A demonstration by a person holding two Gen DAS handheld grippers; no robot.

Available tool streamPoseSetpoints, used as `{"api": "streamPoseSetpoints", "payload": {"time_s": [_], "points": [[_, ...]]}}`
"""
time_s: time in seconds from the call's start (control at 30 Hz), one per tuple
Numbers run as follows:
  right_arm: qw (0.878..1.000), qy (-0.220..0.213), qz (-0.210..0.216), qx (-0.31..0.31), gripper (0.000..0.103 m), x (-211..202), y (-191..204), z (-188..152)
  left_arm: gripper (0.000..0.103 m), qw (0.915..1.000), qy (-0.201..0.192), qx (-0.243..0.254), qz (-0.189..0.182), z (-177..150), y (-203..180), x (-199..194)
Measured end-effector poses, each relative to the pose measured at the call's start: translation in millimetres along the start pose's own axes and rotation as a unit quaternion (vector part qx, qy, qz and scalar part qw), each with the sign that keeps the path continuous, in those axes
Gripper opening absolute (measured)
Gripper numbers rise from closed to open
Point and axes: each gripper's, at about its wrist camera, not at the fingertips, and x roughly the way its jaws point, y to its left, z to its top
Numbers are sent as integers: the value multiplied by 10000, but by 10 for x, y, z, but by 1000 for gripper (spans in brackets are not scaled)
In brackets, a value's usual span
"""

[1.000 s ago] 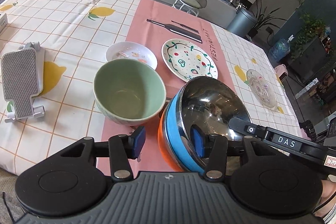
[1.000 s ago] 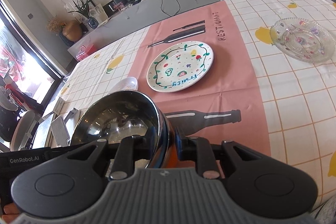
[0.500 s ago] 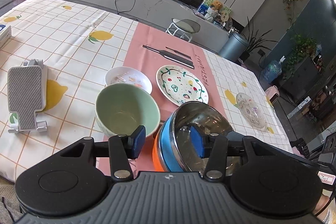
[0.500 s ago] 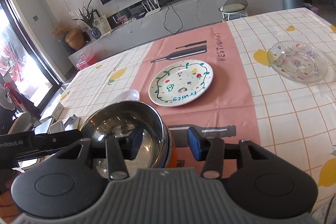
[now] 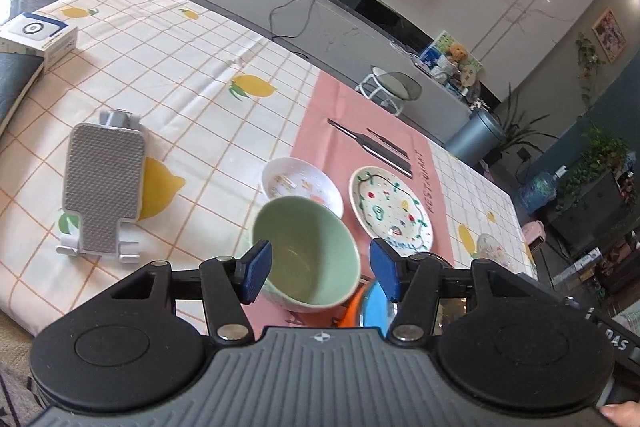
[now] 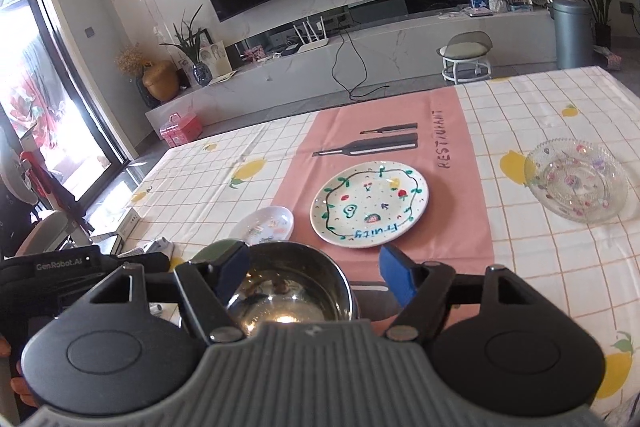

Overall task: Organize plates and bowls
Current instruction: 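Open both tools and move them to the pale green bowl rim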

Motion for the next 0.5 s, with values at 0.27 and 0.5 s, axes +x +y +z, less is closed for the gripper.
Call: {"api": "streamPoseSetpoints", "payload": {"time_s": [0.27,0.5], "points": [[9950,470,-47,-883,71,233,441,591,65,9974,177,-103,698,60,147,144],[9757,1524,-198,-1564,71,811,834,807,65,9957,481,-182,765,58,205,286]]}}
